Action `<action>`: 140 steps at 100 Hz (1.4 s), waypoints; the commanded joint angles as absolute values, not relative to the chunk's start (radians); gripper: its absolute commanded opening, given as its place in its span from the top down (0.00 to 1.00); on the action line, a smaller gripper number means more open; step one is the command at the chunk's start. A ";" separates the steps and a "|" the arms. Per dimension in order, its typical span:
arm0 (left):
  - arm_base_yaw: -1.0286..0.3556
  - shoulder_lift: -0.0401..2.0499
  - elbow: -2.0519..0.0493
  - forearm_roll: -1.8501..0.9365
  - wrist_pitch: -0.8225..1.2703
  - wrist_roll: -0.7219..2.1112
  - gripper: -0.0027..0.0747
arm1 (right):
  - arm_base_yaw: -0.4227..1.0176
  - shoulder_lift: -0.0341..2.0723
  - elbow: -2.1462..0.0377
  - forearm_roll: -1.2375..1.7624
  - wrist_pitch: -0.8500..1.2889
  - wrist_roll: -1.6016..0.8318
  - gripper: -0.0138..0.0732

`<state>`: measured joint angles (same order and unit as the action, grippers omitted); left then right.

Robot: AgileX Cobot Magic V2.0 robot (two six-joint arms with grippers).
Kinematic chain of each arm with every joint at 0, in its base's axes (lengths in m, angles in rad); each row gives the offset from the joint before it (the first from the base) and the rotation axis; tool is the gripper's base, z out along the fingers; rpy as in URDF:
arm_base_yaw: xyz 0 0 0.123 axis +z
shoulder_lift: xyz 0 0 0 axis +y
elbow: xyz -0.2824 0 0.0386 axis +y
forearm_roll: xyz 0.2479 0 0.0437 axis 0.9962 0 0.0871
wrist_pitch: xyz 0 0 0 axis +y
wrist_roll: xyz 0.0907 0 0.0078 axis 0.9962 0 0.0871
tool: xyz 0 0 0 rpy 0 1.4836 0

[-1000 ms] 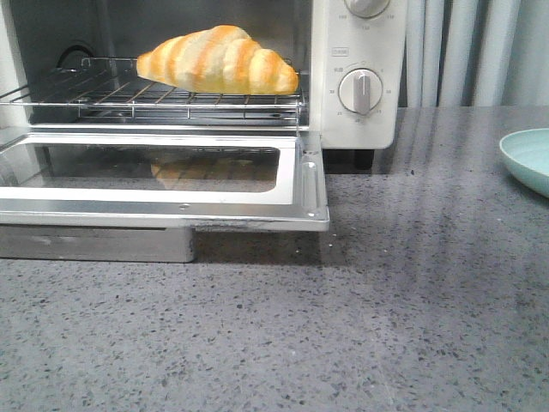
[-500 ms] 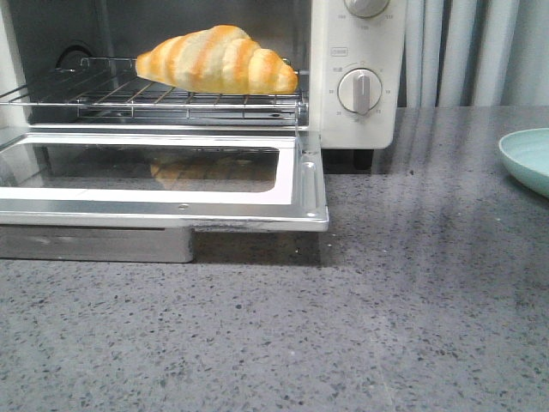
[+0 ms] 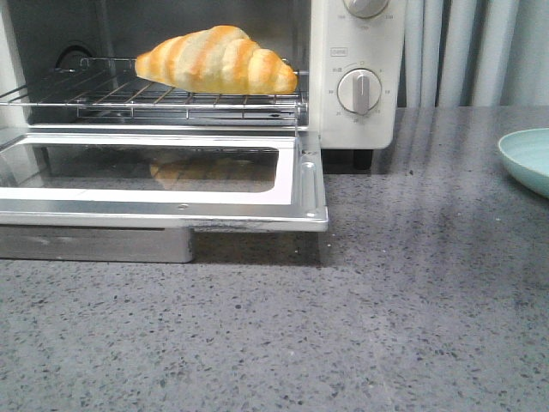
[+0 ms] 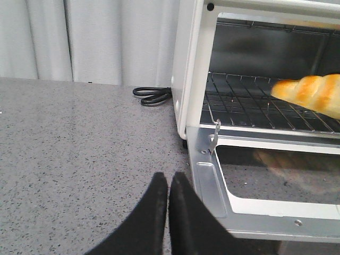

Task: Put bread in oven

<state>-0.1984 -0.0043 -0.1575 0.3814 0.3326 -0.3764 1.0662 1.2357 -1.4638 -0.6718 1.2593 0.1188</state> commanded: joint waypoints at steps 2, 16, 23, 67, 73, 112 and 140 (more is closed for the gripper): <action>-0.196 -0.032 -0.185 0.381 0.258 -0.376 0.99 | 1.039 1.153 -1.417 -0.724 1.224 0.156 0.93; -0.196 -0.032 -0.185 0.381 0.258 -0.376 0.99 | 0.983 1.031 -1.224 -0.724 1.039 0.256 0.93; -0.196 -0.032 -0.185 0.381 0.258 -0.376 0.99 | 0.944 0.958 -1.108 -0.715 0.932 0.294 0.93; -0.196 -0.032 -0.185 0.381 0.258 -0.376 0.99 | 0.558 0.532 -0.490 -0.440 0.464 0.308 0.93; -0.196 -0.032 -0.185 0.381 0.258 -0.376 0.99 | 0.505 0.461 -0.423 -0.404 0.398 0.304 0.93; -0.196 -0.032 -0.185 0.381 0.258 -0.376 0.99 | 0.117 0.063 -0.118 -0.182 0.294 0.290 0.93; -0.196 -0.032 -0.185 0.381 0.258 -0.376 0.99 | -0.134 -0.024 -0.070 -0.009 0.320 0.077 0.93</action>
<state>-0.1984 -0.0043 -0.1575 0.3814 0.3326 -0.3764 -0.0615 -0.0064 -0.0564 -0.0412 0.3909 0.1333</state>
